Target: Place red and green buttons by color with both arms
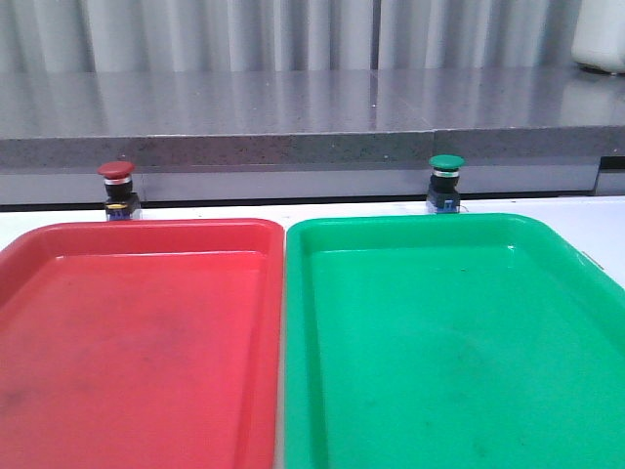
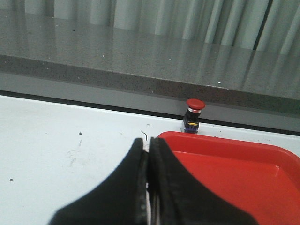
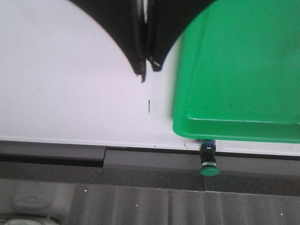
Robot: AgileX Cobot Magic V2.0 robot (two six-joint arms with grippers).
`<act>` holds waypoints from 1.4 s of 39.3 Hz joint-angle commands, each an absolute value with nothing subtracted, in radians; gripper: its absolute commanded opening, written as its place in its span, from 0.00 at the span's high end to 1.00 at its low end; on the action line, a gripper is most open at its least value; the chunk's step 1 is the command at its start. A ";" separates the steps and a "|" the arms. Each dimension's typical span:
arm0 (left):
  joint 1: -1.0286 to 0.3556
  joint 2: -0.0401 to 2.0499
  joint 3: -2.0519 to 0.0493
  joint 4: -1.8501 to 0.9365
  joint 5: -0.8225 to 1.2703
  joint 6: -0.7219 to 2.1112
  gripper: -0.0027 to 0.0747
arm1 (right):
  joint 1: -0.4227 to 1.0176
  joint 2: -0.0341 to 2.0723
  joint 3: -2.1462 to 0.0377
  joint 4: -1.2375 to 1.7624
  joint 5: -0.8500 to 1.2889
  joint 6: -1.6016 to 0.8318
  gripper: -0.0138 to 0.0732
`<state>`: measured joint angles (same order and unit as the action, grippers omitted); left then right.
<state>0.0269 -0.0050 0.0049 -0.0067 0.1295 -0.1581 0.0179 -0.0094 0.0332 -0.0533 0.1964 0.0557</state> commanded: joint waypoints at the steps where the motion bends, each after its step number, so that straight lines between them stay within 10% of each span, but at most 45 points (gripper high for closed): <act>1: 0.028 -0.021 0.029 -0.012 0.041 -0.168 0.99 | 0.012 -0.023 0.021 -0.052 0.109 0.053 0.98; 13: 0.028 -0.021 -0.032 -0.010 -0.279 -0.168 0.99 | 0.013 -0.023 -0.014 -0.052 0.008 0.054 0.98; 27: 0.028 0.229 -0.505 0.000 0.257 -0.166 0.99 | 0.013 0.117 -0.383 -0.052 0.299 0.057 0.98; 44: 0.028 0.392 -0.578 -0.060 0.260 -0.166 0.98 | 0.014 0.247 -0.495 -0.022 0.335 0.057 0.98; 50: 0.028 0.392 -0.578 -0.060 0.260 -0.166 0.78 | 0.014 0.247 -0.495 -0.022 0.333 0.057 0.85; 55: 0.028 0.392 -0.578 -0.060 0.260 -0.164 0.34 | 0.014 0.247 -0.495 -0.022 0.334 0.057 0.51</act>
